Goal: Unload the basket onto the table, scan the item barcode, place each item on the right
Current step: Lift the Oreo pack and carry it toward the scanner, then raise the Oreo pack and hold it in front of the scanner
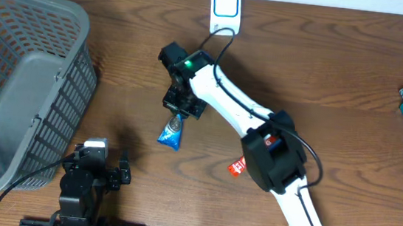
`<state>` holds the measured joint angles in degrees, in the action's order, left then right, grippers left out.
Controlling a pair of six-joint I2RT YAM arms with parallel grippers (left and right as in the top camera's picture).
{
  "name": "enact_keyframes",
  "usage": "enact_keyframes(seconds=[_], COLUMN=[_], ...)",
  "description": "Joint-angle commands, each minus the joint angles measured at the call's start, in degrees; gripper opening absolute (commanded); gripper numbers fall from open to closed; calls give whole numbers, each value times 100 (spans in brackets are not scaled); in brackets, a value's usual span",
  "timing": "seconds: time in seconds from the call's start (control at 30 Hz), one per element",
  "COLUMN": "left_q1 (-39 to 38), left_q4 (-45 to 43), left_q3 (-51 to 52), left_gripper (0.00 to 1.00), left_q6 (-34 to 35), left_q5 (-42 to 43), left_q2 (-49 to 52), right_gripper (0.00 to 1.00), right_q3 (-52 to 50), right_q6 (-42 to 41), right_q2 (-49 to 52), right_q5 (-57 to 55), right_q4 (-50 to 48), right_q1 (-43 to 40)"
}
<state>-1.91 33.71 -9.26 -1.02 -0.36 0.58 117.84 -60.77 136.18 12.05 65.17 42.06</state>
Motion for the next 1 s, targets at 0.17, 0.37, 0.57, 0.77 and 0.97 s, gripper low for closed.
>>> enact_keyframes(seconds=[0.17,0.37,0.57,0.77,0.97], left_q1=[24,24,24,24,24], left_q4=[74,74,74,74,74], left_q3=[46,46,46,46,46], left_gripper=[98,98,98,98,98], left_q6=[90,90,90,90,90], left_q5=[-70,-68,-70,-70,-70], left_q2=[-31,-31,-31,-31,-31], right_gripper=[1,1,1,1,1], right_q3=[61,48,-1147,-2706,-3589], right_q6=[3226,4782,7187,7375,4951], right_q2=[-2111,-2378,-2114,-2063,-2063], right_q5=[1471,3932,7337,7737,7737], right_q4=[83,-109,-221,-761,-1051], right_q1=[-337,-1071,-1980,-2175,-2179])
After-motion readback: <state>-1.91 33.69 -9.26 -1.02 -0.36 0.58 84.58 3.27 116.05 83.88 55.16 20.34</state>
